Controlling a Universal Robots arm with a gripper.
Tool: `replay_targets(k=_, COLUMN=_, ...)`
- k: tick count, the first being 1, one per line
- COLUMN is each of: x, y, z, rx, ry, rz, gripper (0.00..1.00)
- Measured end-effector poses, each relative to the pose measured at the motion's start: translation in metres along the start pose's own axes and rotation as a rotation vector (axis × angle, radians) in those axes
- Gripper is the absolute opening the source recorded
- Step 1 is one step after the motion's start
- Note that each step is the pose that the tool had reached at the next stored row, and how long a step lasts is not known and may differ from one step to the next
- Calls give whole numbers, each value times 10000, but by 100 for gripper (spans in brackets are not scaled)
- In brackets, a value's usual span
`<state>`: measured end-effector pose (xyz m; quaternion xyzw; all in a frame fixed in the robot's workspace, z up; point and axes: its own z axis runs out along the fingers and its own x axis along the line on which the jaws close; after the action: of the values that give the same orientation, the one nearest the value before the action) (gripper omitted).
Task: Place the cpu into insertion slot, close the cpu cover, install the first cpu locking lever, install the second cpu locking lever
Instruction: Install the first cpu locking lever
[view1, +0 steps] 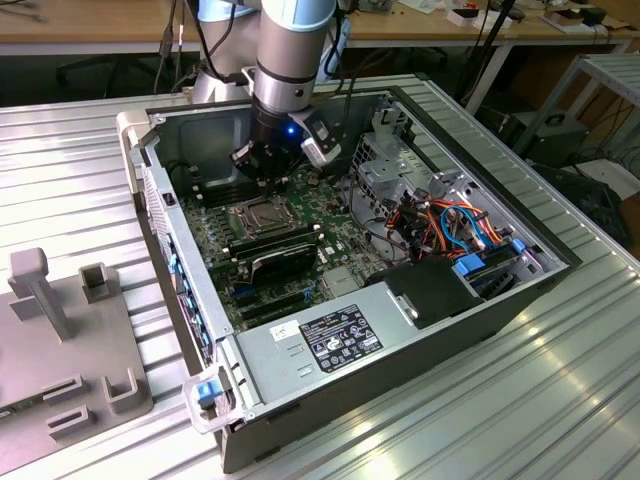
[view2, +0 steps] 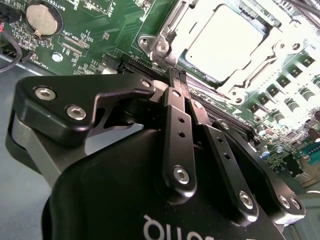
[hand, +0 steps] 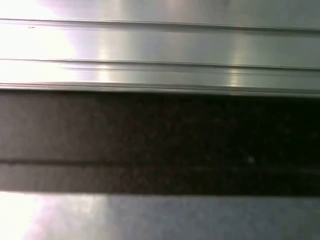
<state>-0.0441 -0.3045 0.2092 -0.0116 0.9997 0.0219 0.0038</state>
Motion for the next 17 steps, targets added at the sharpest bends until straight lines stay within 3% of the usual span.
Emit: replay_targets(k=17, x=-30, y=-5, z=44, rx=1, ry=8, rz=1, gripper=11)
